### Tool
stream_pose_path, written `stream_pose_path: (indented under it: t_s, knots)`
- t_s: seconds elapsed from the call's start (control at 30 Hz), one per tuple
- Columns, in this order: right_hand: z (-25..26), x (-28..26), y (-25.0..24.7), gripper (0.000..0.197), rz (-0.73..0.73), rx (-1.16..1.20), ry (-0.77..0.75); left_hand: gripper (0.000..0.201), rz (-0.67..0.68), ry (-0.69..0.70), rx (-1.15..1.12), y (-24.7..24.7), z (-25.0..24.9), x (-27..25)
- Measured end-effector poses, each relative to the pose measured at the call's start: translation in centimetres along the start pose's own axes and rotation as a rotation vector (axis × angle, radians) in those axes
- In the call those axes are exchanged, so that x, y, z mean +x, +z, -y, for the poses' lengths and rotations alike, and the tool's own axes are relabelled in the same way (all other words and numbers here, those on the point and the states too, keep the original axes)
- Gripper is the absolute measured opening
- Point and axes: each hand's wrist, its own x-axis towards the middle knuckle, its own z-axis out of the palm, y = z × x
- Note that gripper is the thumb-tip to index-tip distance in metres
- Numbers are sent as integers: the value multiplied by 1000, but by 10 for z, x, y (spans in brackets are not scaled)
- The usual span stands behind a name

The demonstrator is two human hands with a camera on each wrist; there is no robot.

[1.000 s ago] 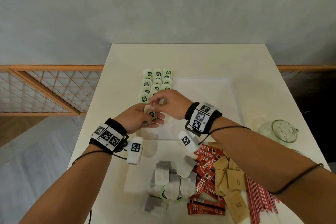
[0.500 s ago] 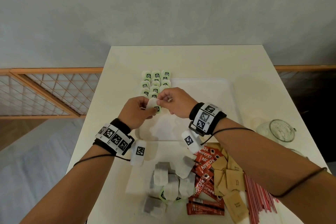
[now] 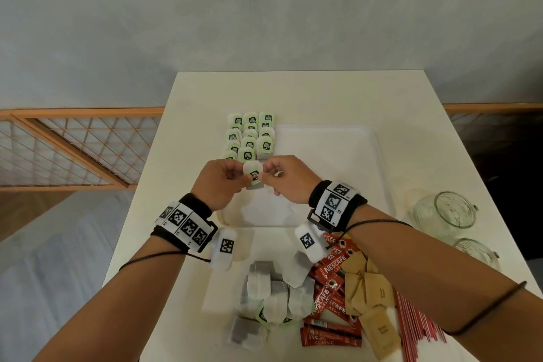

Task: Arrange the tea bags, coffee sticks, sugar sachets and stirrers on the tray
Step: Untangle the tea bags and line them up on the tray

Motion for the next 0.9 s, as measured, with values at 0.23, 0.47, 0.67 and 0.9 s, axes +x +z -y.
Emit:
stream_pose_path:
  t_s: [0.23,0.47,0.67,0.9]
  knots:
    - [0,4,-6,23,-46,-67,42,10,-57,-6,33,-2,1,0]
    - [-9,32,-10,44,-203,-129,184,9,-132,-63,237,-17,21,2]
    - [-6,42,-6,40,-171,-264,297,18,-62,-53,504,-18,16,9]
    - [4,43,-6,22,-183,-296,282,20,-59,-67,587,-19,7,18]
